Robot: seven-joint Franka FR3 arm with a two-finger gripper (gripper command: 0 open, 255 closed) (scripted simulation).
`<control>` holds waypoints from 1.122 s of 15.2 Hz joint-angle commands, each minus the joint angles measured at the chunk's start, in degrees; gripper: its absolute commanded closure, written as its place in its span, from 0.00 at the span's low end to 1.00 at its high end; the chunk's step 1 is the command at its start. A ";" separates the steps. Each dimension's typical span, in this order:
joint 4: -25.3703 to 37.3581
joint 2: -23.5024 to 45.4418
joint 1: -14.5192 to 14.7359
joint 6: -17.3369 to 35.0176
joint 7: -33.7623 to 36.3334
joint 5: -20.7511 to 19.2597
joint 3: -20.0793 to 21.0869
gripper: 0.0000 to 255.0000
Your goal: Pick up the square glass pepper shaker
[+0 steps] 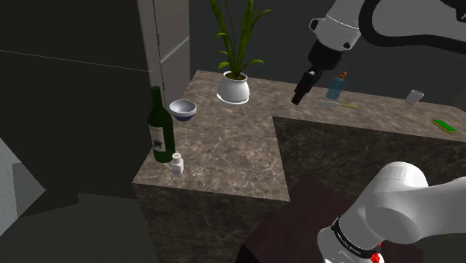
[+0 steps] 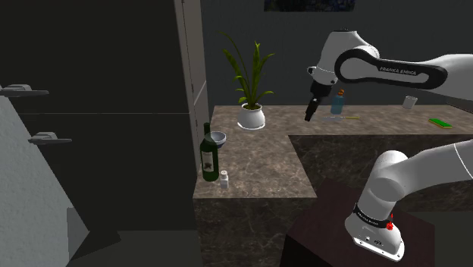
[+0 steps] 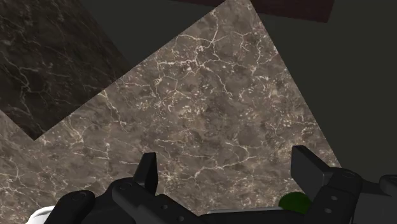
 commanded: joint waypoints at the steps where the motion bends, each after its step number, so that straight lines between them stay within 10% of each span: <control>1: 0.00 0.00 0.00 0.00 0.00 0.00 0.00 0.00; 17: 1.51 24.11 1.51 21.87 16.48 0.39 14.73 0.00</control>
